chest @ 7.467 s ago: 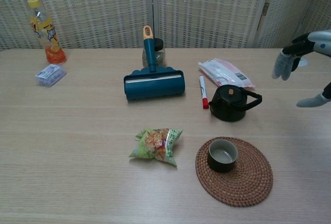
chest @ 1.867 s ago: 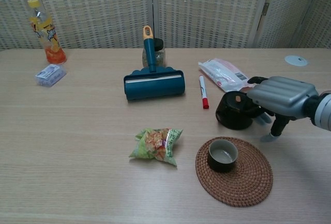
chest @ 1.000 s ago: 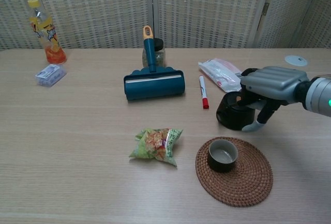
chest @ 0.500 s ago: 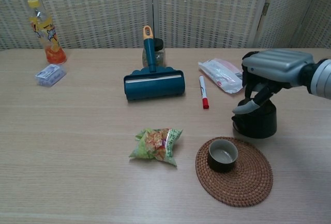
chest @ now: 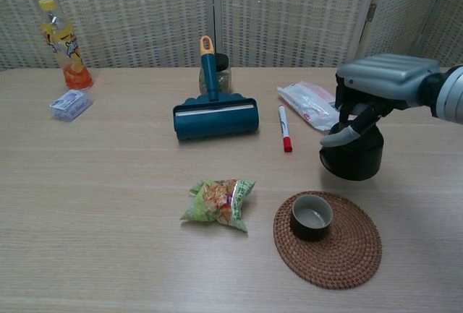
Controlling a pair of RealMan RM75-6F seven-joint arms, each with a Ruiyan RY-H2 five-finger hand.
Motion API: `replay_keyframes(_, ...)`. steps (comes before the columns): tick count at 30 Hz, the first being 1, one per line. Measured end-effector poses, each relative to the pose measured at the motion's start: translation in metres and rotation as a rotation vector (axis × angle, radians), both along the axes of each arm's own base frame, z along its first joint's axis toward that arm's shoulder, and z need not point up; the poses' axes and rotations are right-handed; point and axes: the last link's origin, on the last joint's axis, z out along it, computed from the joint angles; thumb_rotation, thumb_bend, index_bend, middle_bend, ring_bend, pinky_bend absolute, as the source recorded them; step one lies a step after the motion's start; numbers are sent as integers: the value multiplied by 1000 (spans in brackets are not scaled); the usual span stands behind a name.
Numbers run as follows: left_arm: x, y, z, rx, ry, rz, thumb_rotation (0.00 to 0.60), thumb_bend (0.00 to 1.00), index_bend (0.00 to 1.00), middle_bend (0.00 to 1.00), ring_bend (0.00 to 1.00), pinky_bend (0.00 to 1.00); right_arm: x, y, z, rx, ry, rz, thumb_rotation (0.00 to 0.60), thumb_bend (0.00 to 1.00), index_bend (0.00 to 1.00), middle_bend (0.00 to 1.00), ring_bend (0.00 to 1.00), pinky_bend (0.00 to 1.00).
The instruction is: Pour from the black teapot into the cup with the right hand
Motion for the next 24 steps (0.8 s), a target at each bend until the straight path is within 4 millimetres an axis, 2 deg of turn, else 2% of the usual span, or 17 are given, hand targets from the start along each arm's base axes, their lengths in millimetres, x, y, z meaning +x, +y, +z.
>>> replay_keyframes(6,0,0,0,0,-1,-2,600,183,278,98,120,39,1,0,3,-6,-6,3,282,352,1000,1000,954,204)
replay_keyframes(13,0,1,0,0,-4,-7,600,184,278,99,120,39,2,1,4,-13,-18,6,281,422,1000,1000,954,221)
replay_keyframes(18,0,1,0,1,-3,-6,600,183,278,101,120,39,2,0,6,-20,-30,11,281,509,1000,1000,954,239)
replay_keyframes(24,-1,0,0,3,-3,-4,600,183,278,102,120,39,1,-1,5,-16,-36,8,285,555,1000,1000,955,239)
